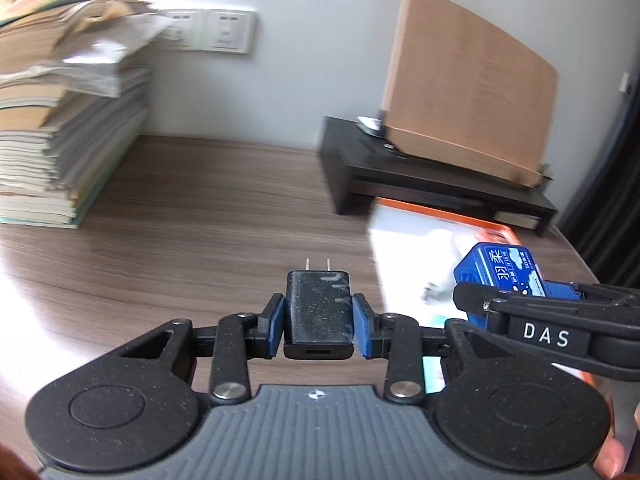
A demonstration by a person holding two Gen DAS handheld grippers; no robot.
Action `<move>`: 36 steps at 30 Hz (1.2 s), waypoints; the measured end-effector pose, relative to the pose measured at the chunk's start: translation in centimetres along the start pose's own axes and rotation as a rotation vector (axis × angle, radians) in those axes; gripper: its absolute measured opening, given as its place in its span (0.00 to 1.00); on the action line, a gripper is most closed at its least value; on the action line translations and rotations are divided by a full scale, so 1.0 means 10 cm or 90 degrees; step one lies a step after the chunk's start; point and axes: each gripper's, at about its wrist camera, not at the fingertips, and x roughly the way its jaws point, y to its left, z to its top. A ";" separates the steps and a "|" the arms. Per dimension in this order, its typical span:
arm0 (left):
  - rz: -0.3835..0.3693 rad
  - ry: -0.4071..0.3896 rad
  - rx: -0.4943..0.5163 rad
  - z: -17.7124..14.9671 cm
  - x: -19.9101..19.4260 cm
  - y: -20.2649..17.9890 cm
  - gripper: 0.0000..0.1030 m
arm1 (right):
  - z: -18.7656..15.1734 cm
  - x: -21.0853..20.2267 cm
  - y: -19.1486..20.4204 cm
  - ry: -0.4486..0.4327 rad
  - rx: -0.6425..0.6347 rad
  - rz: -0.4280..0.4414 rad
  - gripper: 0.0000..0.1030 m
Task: Organize rigid objects
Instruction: 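Carry the black charger and blue tissue box over the white box, then hold the charger and tissue box above the box, lowering them slowly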
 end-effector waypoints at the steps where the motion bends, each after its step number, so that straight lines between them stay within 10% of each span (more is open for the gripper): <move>1: -0.006 0.002 0.008 -0.03 -0.01 -0.13 0.35 | -0.04 -0.07 -0.12 -0.001 0.007 -0.008 0.72; 14: -0.044 0.006 0.060 -0.22 0.03 -1.21 0.35 | -0.40 -0.68 -1.33 -0.016 0.075 -0.070 0.72; 36: -0.007 -0.010 0.062 -0.16 -0.05 -1.34 0.35 | -0.39 -0.69 -1.29 -0.020 0.042 -0.016 0.72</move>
